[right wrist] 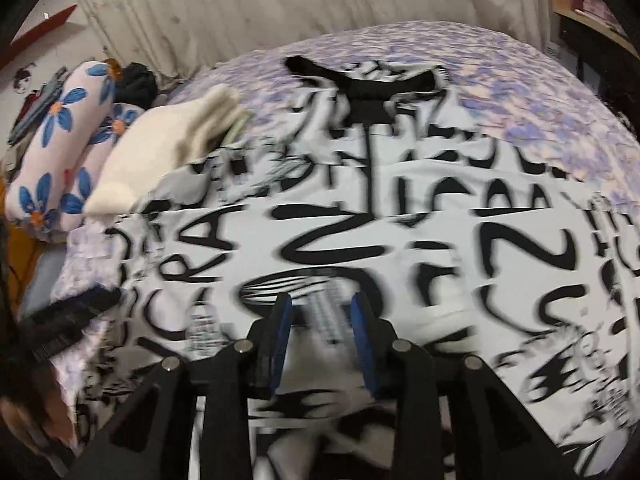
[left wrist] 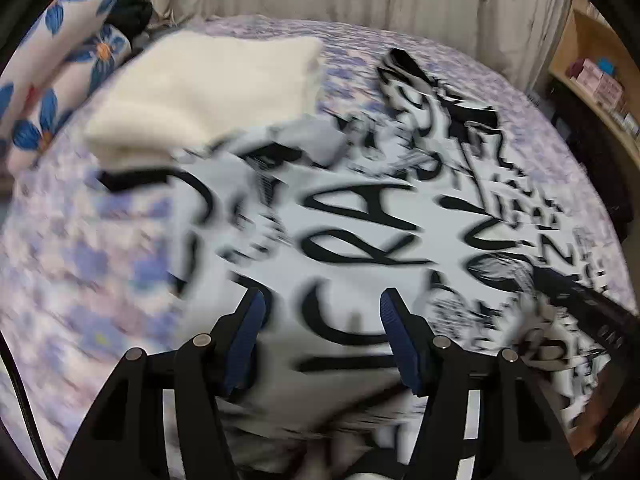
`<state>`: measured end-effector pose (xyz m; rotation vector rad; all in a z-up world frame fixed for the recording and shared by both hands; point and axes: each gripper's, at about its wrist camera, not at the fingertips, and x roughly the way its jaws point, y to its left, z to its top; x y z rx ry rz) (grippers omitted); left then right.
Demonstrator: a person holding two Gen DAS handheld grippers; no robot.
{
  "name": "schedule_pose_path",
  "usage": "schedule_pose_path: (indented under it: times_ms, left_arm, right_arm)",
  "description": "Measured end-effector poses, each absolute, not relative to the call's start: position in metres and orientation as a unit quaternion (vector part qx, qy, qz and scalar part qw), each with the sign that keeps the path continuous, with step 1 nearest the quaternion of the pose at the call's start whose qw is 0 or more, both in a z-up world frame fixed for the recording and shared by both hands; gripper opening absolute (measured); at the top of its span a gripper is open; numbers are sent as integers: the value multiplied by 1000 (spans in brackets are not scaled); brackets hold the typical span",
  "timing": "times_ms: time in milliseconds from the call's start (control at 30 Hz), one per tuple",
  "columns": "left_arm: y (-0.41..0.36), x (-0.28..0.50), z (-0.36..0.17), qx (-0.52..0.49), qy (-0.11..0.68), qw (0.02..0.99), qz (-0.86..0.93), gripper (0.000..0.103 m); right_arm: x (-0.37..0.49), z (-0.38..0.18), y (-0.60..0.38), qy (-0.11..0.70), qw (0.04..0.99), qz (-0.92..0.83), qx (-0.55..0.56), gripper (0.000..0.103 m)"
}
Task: Fold large clothes
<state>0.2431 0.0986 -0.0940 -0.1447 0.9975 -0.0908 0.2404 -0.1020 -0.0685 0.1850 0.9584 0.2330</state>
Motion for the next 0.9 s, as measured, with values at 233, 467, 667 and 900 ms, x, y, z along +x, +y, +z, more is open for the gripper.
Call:
schedule_pose_path:
  times_ms: [233,467,667,900]
  left_arm:
    - [76,232,-144,-62,512,857,-13,59]
    - [112,225,-143,-49,501,864,18,59]
    - [123,222,-141,-51,502,864,13,59]
    - [119,214,-132,-48,506,861,29,59]
  right_arm:
    - [242,-100,-75,491,862,122,39,28]
    - [229,-100,-158,472,881,27,30,25]
    - [218,-99,-205,475,876,-16,80,28]
    - [208,-94,-213,469,874,-15,128,28]
